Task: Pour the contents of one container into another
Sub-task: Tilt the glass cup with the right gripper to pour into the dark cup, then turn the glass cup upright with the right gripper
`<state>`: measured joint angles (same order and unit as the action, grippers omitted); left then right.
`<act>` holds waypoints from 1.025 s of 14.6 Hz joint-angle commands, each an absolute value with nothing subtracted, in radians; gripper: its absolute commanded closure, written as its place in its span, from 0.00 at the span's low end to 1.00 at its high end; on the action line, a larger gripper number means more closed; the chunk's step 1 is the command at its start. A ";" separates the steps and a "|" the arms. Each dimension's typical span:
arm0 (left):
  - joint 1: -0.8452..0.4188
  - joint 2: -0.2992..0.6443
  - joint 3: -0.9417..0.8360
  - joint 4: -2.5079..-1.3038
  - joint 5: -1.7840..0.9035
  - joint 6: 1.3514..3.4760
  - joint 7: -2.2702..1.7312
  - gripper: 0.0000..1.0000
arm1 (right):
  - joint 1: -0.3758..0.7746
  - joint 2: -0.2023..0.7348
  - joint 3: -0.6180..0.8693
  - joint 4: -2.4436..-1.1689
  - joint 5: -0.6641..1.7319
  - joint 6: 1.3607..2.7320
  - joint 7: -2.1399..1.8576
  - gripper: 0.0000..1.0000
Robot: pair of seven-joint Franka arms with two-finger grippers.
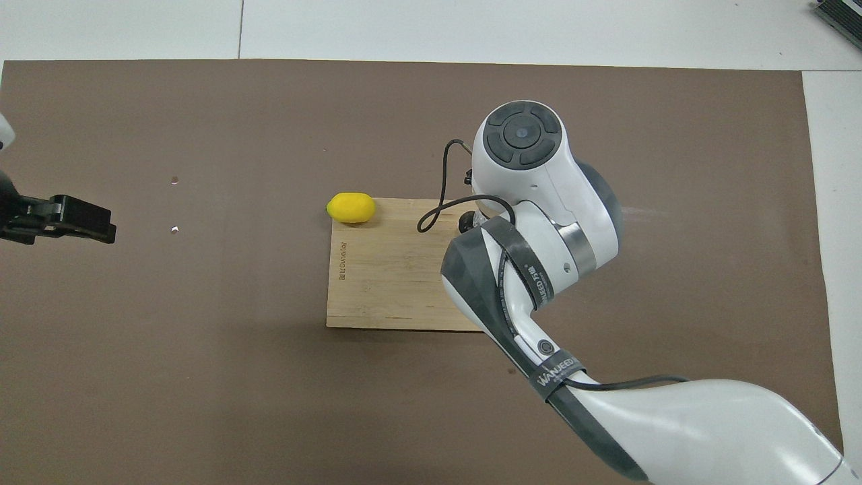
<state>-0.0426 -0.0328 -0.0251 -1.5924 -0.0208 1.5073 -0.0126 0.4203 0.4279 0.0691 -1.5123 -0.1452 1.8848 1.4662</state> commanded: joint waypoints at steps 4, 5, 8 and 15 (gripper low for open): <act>-0.037 -0.037 -0.028 -1.589 -0.014 1.496 -0.012 0.00 | 0.428 0.431 0.072 -1.496 -0.181 1.864 1.489 1.00; -0.037 -0.037 -0.028 -1.589 -0.014 1.496 -0.012 0.00 | 0.428 0.431 0.072 -1.496 -0.179 1.865 1.489 1.00; -0.037 -0.037 -0.028 -1.589 -0.014 1.496 -0.012 0.00 | 0.423 0.431 0.072 -1.493 -0.160 1.862 1.488 1.00; -0.037 -0.037 -0.028 -1.591 -0.014 1.496 -0.012 0.00 | 0.396 0.426 0.066 -1.485 -0.074 1.850 1.485 1.00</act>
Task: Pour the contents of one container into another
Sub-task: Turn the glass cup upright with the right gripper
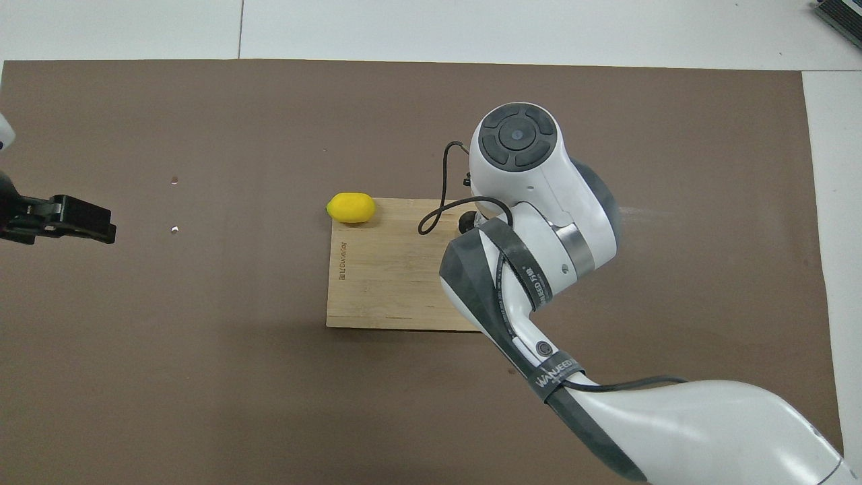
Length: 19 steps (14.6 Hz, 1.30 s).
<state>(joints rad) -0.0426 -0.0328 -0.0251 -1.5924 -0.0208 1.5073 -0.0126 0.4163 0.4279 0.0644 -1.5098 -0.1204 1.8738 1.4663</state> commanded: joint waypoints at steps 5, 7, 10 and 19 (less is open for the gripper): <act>-0.037 -0.035 -0.028 -1.589 -0.014 1.496 -0.012 0.00 | 0.370 0.428 0.067 -1.480 -0.028 1.850 1.480 1.00; -0.037 -0.037 -0.028 -1.589 -0.014 1.496 -0.012 0.00 | 0.354 0.428 0.067 -1.480 -0.005 1.850 1.479 1.00; -0.037 -0.037 -0.028 -1.589 -0.014 1.496 -0.012 0.00 | 0.322 0.429 0.067 -1.482 0.078 1.859 1.471 1.00; -0.037 -0.035 -0.028 -1.589 -0.014 1.496 -0.012 0.00 | 0.138 0.408 0.066 -1.577 0.388 1.873 1.310 1.00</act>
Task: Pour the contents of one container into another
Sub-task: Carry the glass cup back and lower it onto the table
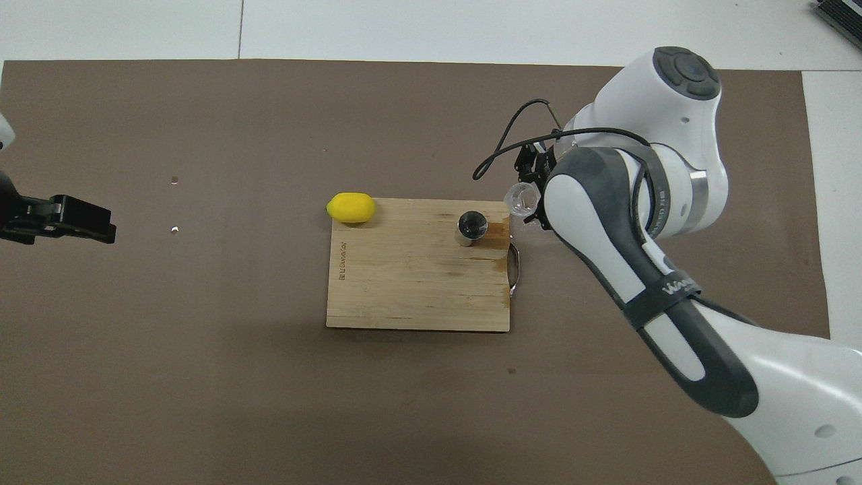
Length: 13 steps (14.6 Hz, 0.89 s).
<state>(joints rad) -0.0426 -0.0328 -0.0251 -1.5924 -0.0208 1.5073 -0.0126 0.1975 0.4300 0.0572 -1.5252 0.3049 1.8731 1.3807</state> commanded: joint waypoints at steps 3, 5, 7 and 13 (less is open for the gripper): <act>-0.037 -0.037 -0.028 -1.591 -0.014 1.496 -0.012 0.00 | 0.074 0.362 0.067 -1.708 0.472 1.945 1.209 1.00; -0.037 -0.037 -0.028 -1.589 -0.014 1.496 -0.012 0.00 | 0.020 0.356 0.067 -1.759 0.538 1.953 1.136 1.00; -0.037 -0.035 -0.028 -1.589 -0.014 1.496 -0.012 0.00 | -0.021 0.356 0.067 -1.789 0.567 1.948 1.073 1.00; -0.037 -0.037 -0.028 -1.589 -0.014 1.496 -0.012 0.00 | -0.142 0.365 0.067 -1.871 0.627 1.944 0.936 1.00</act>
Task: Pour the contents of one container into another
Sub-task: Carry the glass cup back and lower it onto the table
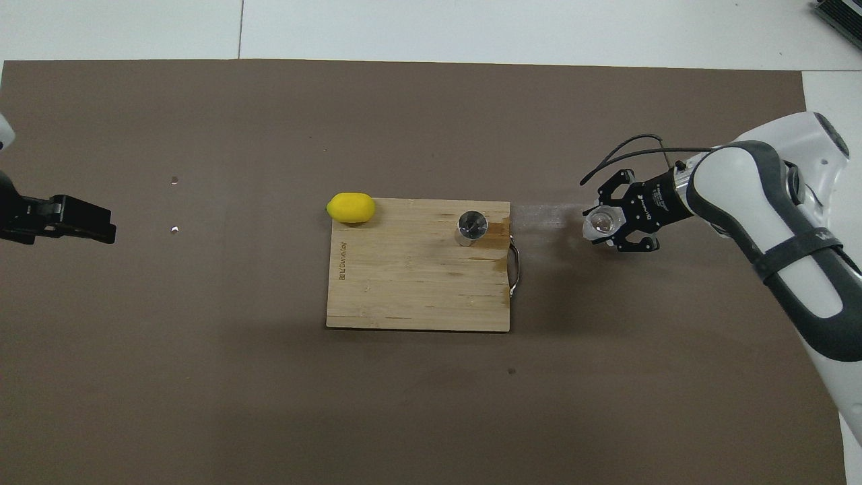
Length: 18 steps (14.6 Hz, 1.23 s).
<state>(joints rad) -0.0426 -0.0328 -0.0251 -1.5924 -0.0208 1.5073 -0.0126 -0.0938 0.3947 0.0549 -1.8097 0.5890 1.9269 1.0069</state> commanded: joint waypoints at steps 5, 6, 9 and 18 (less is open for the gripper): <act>-0.037 -0.037 -0.028 -1.589 -0.014 1.496 -0.012 0.00 | -0.239 0.390 0.066 -1.919 0.658 1.939 0.769 1.00; -0.037 -0.035 -0.028 -1.591 -0.014 1.496 -0.012 0.00 | -0.251 0.391 0.066 -1.924 0.658 1.940 0.756 1.00; -0.037 -0.035 -0.028 -1.589 -0.014 1.496 -0.012 0.00 | -0.275 0.388 0.064 -1.954 0.660 1.959 0.753 1.00; -0.037 -0.035 -0.028 -1.589 -0.014 1.496 -0.012 0.00 | -0.317 0.374 0.057 -1.999 0.641 2.033 0.752 0.02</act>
<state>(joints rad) -0.0426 -0.0328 -0.0251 -1.5924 -0.0208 1.5073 -0.0126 -0.2917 0.4009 0.0516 -1.9674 0.6321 2.0172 0.7832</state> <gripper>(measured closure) 0.000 0.132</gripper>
